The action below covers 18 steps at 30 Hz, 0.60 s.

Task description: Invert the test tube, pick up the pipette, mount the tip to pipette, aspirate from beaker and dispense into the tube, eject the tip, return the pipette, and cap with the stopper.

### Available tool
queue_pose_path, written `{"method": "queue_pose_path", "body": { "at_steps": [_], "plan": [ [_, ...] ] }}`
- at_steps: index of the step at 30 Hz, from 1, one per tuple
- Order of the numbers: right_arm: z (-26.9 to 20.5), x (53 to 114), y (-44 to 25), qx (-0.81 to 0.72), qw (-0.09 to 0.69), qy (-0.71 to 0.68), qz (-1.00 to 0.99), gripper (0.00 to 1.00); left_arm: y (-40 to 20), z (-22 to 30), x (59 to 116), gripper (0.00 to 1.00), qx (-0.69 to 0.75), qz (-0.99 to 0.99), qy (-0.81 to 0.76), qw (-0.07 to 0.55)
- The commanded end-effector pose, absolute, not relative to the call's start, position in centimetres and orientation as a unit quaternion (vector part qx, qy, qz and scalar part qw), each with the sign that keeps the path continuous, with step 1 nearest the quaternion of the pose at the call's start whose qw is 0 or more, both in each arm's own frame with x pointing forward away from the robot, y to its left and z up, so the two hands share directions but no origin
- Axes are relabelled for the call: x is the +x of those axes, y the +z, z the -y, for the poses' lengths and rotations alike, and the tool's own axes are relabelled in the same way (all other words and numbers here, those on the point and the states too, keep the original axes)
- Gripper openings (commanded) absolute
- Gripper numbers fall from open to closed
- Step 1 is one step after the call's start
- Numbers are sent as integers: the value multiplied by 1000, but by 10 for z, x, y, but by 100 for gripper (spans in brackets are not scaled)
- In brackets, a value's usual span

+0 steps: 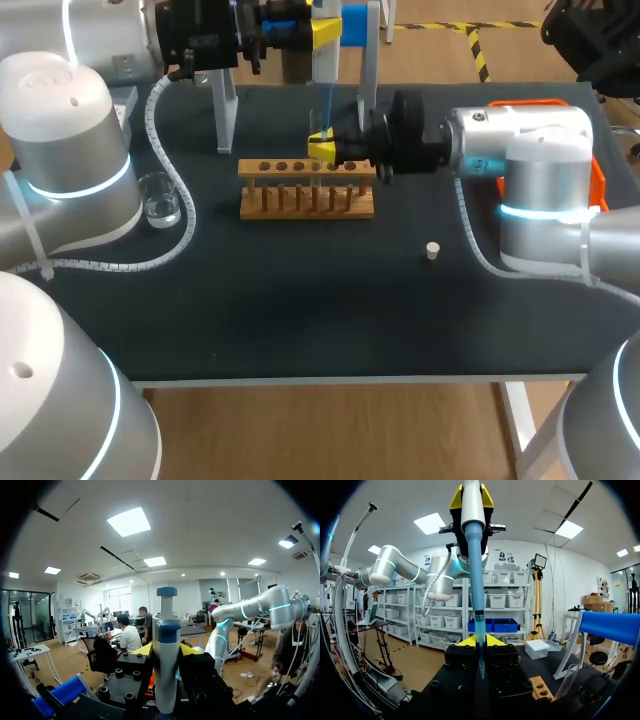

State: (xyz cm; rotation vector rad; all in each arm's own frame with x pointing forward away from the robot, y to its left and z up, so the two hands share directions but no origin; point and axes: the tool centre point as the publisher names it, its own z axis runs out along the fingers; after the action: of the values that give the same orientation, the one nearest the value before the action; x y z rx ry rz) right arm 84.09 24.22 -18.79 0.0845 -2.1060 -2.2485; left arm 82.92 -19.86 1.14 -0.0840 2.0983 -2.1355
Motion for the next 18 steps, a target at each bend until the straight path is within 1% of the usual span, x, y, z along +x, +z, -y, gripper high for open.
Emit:
{"method": "queue_pose_path", "body": {
  "at_steps": [1,18],
  "plan": [
    [-242,842,-180,28,31,-729,683,0,6,198,828,0,-28,-698,-711,72],
    [-241,846,-171,35,25,-727,685,0,6,198,828,0,-28,-698,-711,72]
  ]
}}
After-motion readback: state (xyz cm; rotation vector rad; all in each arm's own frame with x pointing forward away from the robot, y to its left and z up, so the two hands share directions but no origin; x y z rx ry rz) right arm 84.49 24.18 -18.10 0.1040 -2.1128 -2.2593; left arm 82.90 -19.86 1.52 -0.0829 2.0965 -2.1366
